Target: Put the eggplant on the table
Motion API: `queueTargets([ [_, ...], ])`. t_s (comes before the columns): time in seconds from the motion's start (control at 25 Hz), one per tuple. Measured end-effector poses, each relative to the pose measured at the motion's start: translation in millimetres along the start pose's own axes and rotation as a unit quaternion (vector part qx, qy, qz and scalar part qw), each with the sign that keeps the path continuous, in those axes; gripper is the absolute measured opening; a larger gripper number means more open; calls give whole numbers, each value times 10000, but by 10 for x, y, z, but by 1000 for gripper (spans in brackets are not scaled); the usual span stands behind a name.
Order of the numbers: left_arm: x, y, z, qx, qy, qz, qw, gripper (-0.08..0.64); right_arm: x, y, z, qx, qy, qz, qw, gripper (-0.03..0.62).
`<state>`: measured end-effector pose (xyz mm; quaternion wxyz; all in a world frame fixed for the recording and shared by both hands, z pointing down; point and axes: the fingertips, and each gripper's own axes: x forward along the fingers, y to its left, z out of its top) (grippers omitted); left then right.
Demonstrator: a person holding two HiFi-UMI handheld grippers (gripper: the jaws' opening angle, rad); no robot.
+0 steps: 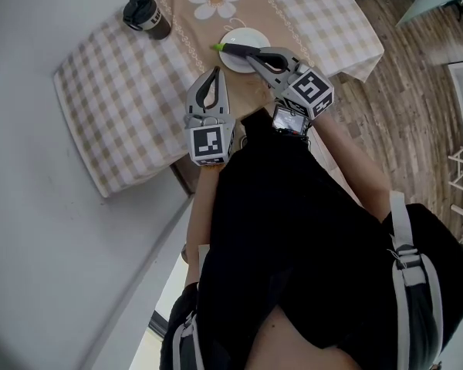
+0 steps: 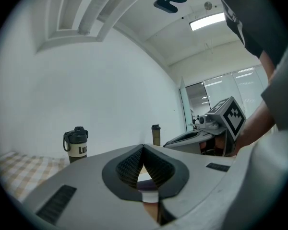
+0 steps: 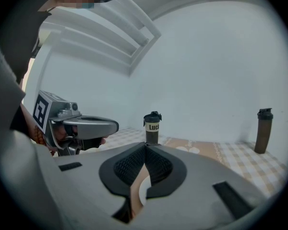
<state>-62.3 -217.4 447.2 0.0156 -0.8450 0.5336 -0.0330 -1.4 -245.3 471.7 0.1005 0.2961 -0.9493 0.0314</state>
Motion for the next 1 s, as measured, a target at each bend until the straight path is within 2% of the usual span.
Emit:
queueTargets([
  [0.72, 30, 125, -73, -36, 90, 174, 9998, 9, 127, -184, -108, -49, 175, -11, 9998, -3],
  [1.0, -66, 240, -121, -63, 167, 355, 9992, 9, 258, -124, -111, -794, 367, 92, 9961, -3],
])
